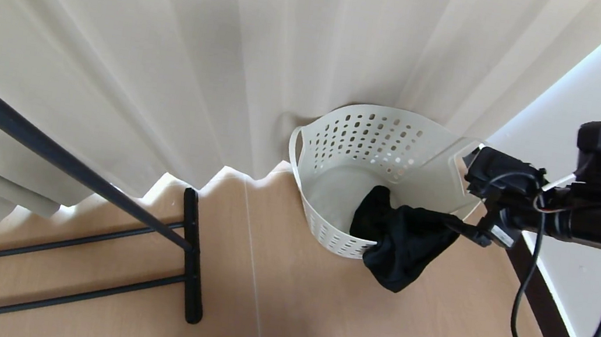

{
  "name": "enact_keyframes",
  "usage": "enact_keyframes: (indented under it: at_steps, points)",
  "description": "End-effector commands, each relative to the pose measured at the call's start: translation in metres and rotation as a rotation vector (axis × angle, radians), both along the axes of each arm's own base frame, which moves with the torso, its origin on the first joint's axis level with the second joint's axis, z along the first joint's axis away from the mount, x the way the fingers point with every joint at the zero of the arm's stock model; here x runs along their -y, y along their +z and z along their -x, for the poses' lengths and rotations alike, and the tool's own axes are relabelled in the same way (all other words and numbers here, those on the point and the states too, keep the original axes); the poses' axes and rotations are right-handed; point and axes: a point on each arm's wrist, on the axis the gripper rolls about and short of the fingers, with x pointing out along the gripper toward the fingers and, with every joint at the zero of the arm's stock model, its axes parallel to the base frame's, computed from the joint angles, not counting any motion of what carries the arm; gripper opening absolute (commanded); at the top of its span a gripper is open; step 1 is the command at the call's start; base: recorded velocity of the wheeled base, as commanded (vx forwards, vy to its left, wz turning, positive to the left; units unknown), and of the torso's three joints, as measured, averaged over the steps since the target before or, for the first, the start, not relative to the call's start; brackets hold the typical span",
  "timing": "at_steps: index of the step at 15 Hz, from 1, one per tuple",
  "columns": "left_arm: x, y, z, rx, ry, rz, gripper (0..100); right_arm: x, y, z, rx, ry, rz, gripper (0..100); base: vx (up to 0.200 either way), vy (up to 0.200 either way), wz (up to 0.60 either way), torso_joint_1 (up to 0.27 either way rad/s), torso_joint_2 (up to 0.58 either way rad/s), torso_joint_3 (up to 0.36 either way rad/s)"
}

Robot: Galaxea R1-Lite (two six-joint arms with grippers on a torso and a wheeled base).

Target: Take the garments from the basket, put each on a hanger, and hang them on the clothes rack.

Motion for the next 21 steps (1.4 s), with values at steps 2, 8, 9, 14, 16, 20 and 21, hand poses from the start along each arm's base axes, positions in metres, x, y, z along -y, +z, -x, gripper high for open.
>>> enact_keyframes:
  at_steps: [2,8,9,14,16,20,21]
  points:
    - [0.000,0.000,0.000,0.000,0.000,0.000,100,0.000,-0.034,-0.053,-0.104,-0.023,0.017,100,0.000,0.000,0.00,0.000,0.00,0.000]
    - [0.000,0.000,0.000,0.000,0.000,0.000,100,0.005,-0.024,-0.094,-0.319,-0.032,-0.051,100,0.000,0.000,0.00,0.000,0.00,0.000]
    - [0.000,0.000,0.000,0.000,0.000,0.000,100,0.007,-0.024,-0.095,-0.320,-0.037,-0.055,100,0.000,0.000,0.00,0.000,0.00,0.000]
    - [0.000,0.000,0.000,0.000,0.000,0.000,100,0.011,-0.036,-0.114,-0.321,-0.054,-0.064,100,0.000,0.000,0.00,0.000,0.00,0.000]
    - [0.000,0.000,0.000,0.000,0.000,0.000,100,0.011,-0.041,-0.120,-0.324,-0.061,-0.069,100,0.000,0.000,0.00,0.000,0.00,0.000]
    - [0.000,0.000,0.000,0.000,0.000,0.000,100,0.019,-0.042,-0.125,-0.321,-0.082,-0.080,100,0.000,0.000,0.00,0.000,0.00,0.000]
    - [0.000,0.000,0.000,0.000,0.000,-0.001,100,0.019,-0.042,-0.126,-0.321,-0.084,-0.079,100,0.000,0.000,0.00,0.000,0.00,0.000]
